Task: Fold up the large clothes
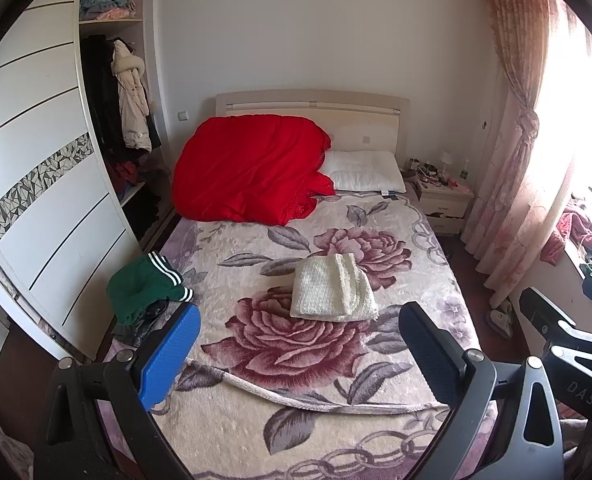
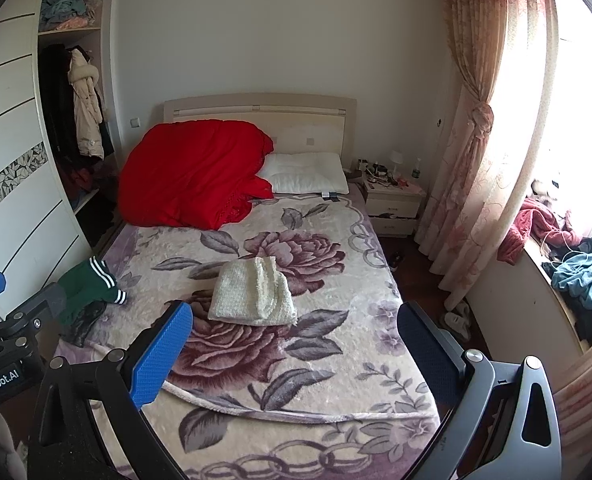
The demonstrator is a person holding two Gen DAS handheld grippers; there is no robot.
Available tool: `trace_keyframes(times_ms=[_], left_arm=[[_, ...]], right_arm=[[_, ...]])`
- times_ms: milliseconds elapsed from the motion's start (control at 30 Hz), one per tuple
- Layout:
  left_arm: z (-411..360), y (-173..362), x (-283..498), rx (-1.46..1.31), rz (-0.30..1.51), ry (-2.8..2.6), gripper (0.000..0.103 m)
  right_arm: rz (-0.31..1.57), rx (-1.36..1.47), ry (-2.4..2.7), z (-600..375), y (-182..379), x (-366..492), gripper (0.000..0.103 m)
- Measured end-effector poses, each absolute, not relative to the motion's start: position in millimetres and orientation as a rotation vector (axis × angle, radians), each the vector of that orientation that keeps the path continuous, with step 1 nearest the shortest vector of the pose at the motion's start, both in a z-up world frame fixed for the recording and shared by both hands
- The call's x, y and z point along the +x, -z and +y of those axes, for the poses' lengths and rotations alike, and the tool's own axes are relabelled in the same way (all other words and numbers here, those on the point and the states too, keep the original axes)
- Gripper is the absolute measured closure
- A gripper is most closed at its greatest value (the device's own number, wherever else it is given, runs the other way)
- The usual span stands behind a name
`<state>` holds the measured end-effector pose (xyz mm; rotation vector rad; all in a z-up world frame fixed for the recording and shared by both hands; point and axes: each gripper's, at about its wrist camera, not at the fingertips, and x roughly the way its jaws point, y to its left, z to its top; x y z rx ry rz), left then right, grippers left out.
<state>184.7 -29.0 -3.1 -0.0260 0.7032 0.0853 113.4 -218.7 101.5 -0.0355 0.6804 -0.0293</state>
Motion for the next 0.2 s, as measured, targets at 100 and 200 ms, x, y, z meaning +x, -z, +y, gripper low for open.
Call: trace_keyframes(times_ms=[100, 200], left_arm=[[-29.2, 1.9, 182.4, -0.031, 0.696, -0.094, 0.002], [-27.4, 2.1, 180.6, -0.041, 0.702, -0.092, 0.002]], right_arm=[[0.679, -0.035, 0.03, -218.3, -102.1, 111.6, 0.0], [0.676, -0.032, 0.03, -217.7, -101.7, 110.2, 0.0]])
